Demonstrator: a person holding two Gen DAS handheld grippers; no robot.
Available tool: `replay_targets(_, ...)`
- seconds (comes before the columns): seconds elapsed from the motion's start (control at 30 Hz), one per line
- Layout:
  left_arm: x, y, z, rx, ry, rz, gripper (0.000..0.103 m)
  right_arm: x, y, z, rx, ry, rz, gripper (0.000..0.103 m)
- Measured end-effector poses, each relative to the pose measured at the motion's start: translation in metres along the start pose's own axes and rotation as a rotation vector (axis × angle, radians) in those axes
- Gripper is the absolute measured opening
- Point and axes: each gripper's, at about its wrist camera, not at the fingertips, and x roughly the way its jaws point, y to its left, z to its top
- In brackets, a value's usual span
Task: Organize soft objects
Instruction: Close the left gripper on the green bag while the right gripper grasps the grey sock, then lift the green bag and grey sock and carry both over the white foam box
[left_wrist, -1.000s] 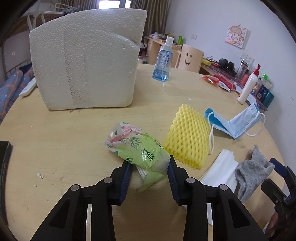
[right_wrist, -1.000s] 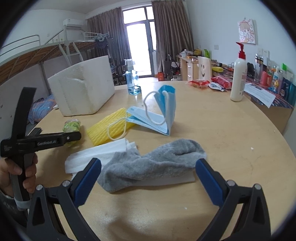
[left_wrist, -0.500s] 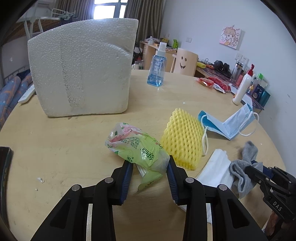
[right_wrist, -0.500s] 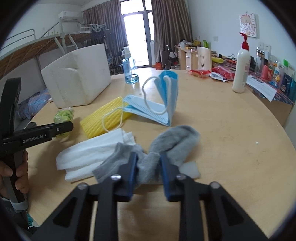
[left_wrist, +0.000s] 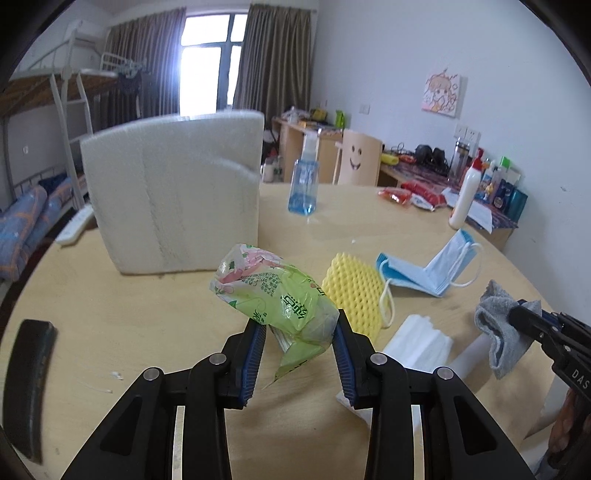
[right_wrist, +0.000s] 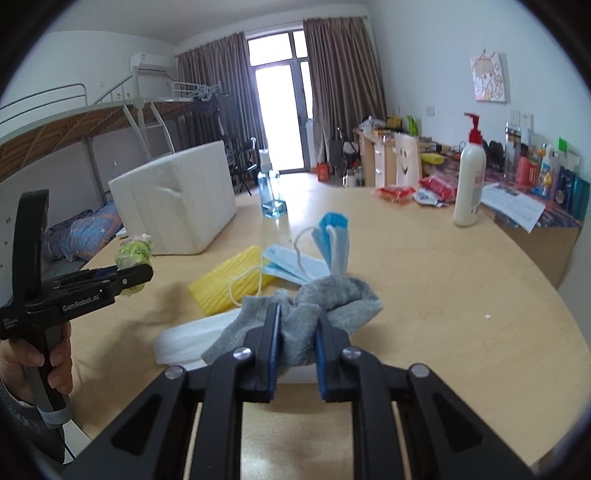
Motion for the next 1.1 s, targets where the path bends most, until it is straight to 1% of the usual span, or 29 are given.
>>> replay_targets(0.17, -0.021, -0.005, -0.001, 0.033, -0.045, 0.021, 0.038, -0.012, 0.0, 0.003, 0.005, -0.034, -0.002, 0.02)
replay_targets(0.37, -0.049, -0.01, -0.004, 0.052, -0.098, 0.022, 0.038, -0.032, 0.006, 0.005, -0.005, -0.077, 0.001, 0.02)
replay_targets(0.63, -0.092, -0.023, -0.012, 0.107, -0.197, 0.039, 0.038, -0.059, 0.017, 0.002, -0.023, -0.145, 0.017, 0.02)
replay_targets(0.77, -0.113, -0.029, -0.018, 0.138, -0.26, 0.051, 0.038, -0.072, 0.018, 0.001, -0.035, -0.18, 0.021, 0.02)
replay_targets(0.9, -0.131, -0.033, -0.023, 0.143, -0.318, 0.062, 0.038, -0.084, 0.019, 0.0, -0.041, -0.213, 0.02, 0.02)
replay_targets(1.1, -0.149, -0.037, -0.03, 0.139, -0.366, 0.087, 0.038, -0.097, 0.018, 0.0, -0.049, -0.247, 0.026, 0.02)
